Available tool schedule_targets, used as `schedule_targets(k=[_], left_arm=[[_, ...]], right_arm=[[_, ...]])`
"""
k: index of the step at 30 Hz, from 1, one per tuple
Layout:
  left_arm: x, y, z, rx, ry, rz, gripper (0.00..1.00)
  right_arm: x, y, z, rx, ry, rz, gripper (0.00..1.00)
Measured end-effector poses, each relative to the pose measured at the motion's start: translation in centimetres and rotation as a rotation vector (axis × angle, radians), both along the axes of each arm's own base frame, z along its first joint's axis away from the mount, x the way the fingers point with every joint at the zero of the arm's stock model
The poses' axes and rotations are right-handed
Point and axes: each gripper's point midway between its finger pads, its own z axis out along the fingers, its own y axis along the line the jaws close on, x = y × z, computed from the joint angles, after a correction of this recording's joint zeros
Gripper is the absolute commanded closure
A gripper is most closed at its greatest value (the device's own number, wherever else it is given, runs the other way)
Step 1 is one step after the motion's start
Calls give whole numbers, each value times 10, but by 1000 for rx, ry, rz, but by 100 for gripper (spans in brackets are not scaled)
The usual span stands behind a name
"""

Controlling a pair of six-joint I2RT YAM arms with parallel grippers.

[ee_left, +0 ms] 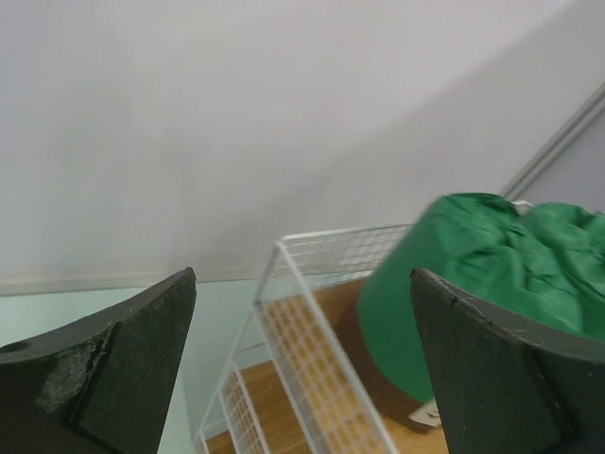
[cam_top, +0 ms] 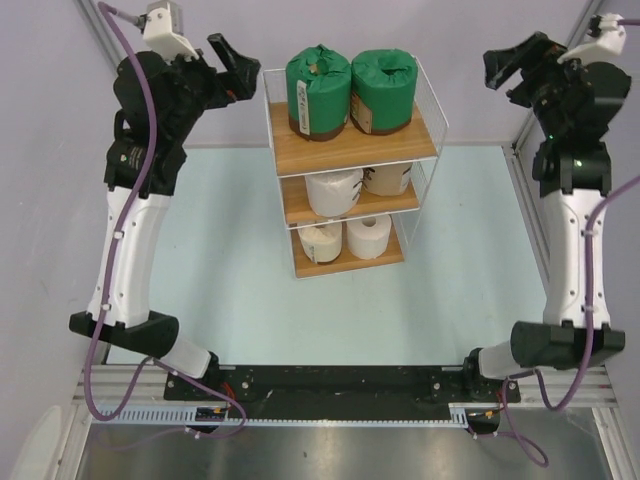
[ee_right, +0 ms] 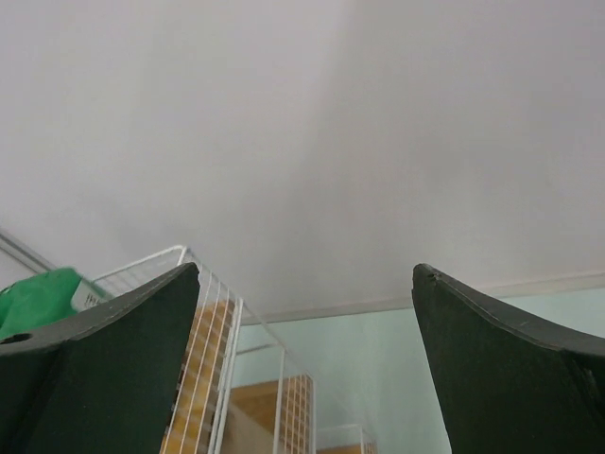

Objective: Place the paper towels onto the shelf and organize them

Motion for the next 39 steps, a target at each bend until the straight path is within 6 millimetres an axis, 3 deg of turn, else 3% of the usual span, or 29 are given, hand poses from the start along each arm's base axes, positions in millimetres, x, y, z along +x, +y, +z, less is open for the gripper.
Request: schedule_targets(k=[6, 10, 19, 26, 32, 39], left_arm=[[15, 41, 3, -43, -2, 76, 0], [14, 43, 13, -74, -31, 55, 0], [19, 26, 24, -110, -56, -47, 0], [47, 18, 20, -108, -42, -65, 0], [67, 13, -6, -82, 26, -74, 1], [69, 5, -24, 12, 56, -63, 0]], right_arm=[[67, 29, -14, -84, 32, 82, 0], [86, 63, -6, -139, 8, 168, 0], [80, 94, 15, -220, -56, 265, 0], [78, 117, 2, -264, -25, 319, 0], [80, 133, -15, -298, 12, 359, 0], [76, 145, -20, -320, 19, 384, 0]])
